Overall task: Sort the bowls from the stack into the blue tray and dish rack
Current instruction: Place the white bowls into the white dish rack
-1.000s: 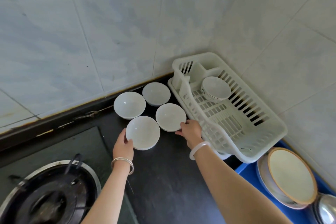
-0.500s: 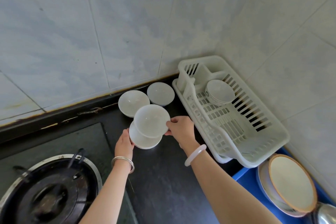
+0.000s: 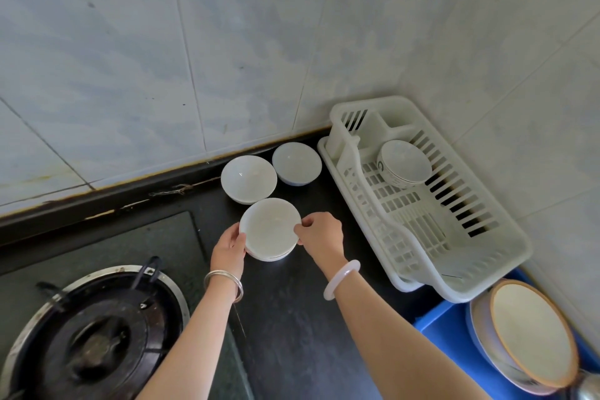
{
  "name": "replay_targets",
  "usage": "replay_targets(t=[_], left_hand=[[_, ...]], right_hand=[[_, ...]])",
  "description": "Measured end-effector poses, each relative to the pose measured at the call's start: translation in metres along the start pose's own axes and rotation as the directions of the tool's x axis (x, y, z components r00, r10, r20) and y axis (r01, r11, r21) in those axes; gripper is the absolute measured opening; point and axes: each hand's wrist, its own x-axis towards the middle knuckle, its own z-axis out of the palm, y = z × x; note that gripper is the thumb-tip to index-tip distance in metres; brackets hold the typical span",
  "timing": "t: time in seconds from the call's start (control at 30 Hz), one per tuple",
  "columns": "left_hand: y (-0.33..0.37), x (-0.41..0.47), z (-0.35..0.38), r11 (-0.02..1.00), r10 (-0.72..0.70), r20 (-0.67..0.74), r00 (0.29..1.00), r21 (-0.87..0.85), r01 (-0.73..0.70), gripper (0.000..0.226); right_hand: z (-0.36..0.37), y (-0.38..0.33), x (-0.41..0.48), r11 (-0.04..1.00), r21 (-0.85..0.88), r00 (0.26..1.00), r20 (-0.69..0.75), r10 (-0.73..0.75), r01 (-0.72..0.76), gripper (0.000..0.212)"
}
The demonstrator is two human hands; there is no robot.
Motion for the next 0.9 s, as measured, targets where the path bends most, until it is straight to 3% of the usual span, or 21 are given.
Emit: replay_targets(t=[0.17, 0.27, 0.33, 0.57, 0.7, 0.9], left_hand=[[0.006, 0.0, 0.0, 0.994, -0.065, 0.021, 0.998, -0.087, 0.067, 0.034], [0.012, -0.002, -0.001, 0.983, -0.118, 0.04, 0.992, -0.135, 0.123, 0.029], [0.017, -0.005, -0.001, 0.984, -0.13, 0.043, 0.991, -0.119, 0.134, 0.028], [0.044, -0.021, 0.008, 0.998, -0.049, 0.093, 0.994, -0.022, 0.052, 0.022], [0.076, -0.043, 0.033, 0.998, 0.066, 0.211, 0.975, -0.009, -0.065, 0.02], [0.116, -0.071, 0.108, 0.995, 0.092, 0.408, 0.908, -0.004, -0.099, 0.018]], right_hand=[[-0.003, 0.002, 0.004, 0.998, 0.051, 0.996, 0.083, 0.026, -0.03, 0.006], [-0.003, 0.005, 0.006, 0.969, 0.207, 0.964, 0.256, 0.076, -0.132, 0.03], [-0.005, 0.006, 0.004, 0.944, 0.28, 0.946, 0.313, 0.082, -0.175, 0.035], [-0.028, 0.013, -0.008, 0.912, 0.386, 0.961, 0.274, 0.031, -0.139, 0.033], [-0.079, 0.01, -0.016, 0.894, 0.448, 0.978, 0.198, -0.066, -0.03, 0.036], [-0.177, 0.013, -0.016, 0.858, 0.513, 0.996, 0.086, -0.031, -0.018, 0.03]])
